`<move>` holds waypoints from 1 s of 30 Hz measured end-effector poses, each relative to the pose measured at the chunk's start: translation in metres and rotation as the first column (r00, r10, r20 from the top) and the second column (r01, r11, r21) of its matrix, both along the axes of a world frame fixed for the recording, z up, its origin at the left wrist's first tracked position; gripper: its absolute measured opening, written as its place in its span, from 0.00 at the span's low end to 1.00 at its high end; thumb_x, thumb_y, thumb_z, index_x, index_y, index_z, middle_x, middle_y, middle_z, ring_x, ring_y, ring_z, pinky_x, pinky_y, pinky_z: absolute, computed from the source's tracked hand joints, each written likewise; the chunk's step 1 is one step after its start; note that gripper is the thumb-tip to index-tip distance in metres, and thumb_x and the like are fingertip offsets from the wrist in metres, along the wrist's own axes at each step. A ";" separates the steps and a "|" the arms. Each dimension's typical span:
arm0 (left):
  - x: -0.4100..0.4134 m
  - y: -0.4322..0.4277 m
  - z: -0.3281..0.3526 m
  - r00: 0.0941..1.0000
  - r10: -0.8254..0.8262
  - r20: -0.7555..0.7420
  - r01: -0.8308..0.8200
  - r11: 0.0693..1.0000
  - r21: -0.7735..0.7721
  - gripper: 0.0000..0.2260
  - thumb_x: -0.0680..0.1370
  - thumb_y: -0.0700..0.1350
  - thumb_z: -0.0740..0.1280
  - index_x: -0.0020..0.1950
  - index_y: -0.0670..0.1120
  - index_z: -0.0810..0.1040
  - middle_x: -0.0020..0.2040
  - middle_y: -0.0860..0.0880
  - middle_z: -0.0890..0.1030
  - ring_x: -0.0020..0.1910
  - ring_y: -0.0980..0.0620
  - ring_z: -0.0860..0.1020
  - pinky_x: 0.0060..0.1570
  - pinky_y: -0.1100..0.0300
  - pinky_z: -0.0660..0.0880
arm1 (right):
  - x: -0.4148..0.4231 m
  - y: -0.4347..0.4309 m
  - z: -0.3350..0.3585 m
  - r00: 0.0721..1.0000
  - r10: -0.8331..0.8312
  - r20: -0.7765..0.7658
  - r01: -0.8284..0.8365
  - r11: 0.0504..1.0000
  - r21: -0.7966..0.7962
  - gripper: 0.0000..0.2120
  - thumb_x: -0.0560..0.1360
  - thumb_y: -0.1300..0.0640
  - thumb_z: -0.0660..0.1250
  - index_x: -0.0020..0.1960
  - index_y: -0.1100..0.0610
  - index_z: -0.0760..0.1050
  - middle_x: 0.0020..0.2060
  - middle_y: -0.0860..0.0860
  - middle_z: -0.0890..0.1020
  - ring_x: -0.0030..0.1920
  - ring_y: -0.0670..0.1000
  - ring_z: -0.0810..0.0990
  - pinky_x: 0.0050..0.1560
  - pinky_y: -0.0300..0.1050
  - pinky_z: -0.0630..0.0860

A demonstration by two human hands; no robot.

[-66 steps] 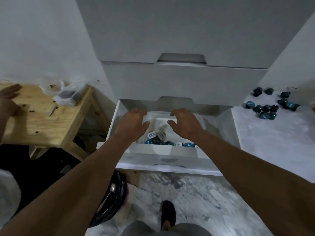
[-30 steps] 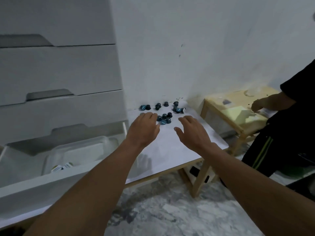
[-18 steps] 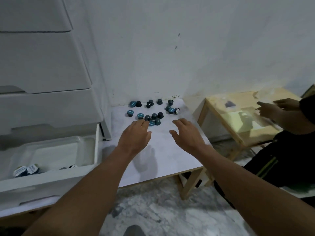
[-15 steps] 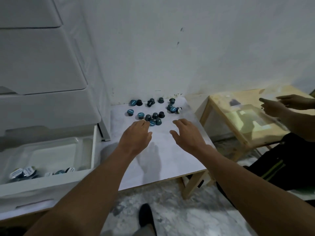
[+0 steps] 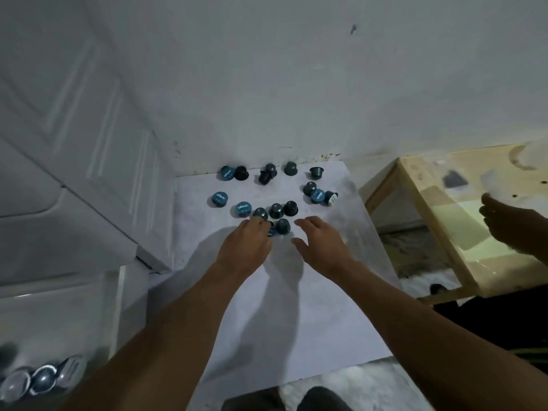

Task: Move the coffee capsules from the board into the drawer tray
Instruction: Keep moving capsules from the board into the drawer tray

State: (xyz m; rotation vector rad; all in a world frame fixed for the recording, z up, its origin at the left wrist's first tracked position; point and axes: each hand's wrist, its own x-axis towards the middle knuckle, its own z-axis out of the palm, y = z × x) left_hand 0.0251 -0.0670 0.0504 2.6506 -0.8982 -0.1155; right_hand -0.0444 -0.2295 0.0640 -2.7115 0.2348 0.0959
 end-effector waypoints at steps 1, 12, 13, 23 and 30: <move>0.006 -0.002 -0.005 1.000 0.003 -0.013 -0.003 1.000 0.000 0.13 0.79 0.46 0.60 0.62 0.44 0.73 0.60 0.46 0.75 0.57 0.47 0.73 0.55 0.54 0.71 | 0.007 0.000 -0.003 1.000 0.001 -0.007 -0.001 1.000 0.012 0.21 0.78 0.53 0.63 0.68 0.56 0.68 0.64 0.55 0.73 0.62 0.56 0.74 0.60 0.47 0.70; 0.043 -0.016 -0.041 0.996 -0.023 -0.091 0.022 1.000 -0.003 0.08 0.79 0.47 0.61 0.55 0.47 0.75 0.55 0.49 0.75 0.54 0.52 0.75 0.49 0.61 0.74 | 0.064 -0.004 -0.030 0.990 0.061 -0.124 -0.049 0.994 0.099 0.18 0.78 0.56 0.61 0.67 0.56 0.70 0.65 0.57 0.72 0.59 0.59 0.75 0.58 0.50 0.72; 0.045 -0.017 -0.042 0.994 -0.012 -0.111 0.009 1.000 -0.023 0.08 0.79 0.47 0.60 0.56 0.47 0.75 0.55 0.49 0.75 0.54 0.52 0.75 0.49 0.60 0.73 | 0.066 -0.005 -0.032 0.989 0.071 -0.130 -0.058 0.993 0.102 0.18 0.77 0.57 0.61 0.67 0.56 0.71 0.65 0.57 0.73 0.58 0.60 0.75 0.57 0.50 0.73; 0.053 -0.024 -0.042 0.968 0.079 -0.240 -0.118 0.981 -0.153 0.03 0.77 0.41 0.63 0.50 0.45 0.73 0.50 0.46 0.76 0.46 0.46 0.77 0.42 0.59 0.70 | 0.080 -0.011 -0.041 0.991 0.081 -0.110 -0.067 0.991 0.120 0.15 0.75 0.60 0.62 0.61 0.57 0.74 0.57 0.58 0.76 0.52 0.62 0.77 0.51 0.53 0.76; 0.052 -0.017 -0.047 0.950 0.134 -0.283 -0.161 0.984 -0.075 0.14 0.77 0.38 0.63 0.62 0.45 0.75 0.59 0.45 0.73 0.55 0.46 0.76 0.55 0.56 0.74 | 0.076 -0.011 -0.047 0.980 0.078 -0.181 -0.057 0.991 0.119 0.22 0.74 0.59 0.62 0.68 0.52 0.71 0.60 0.59 0.70 0.54 0.63 0.74 0.55 0.47 0.72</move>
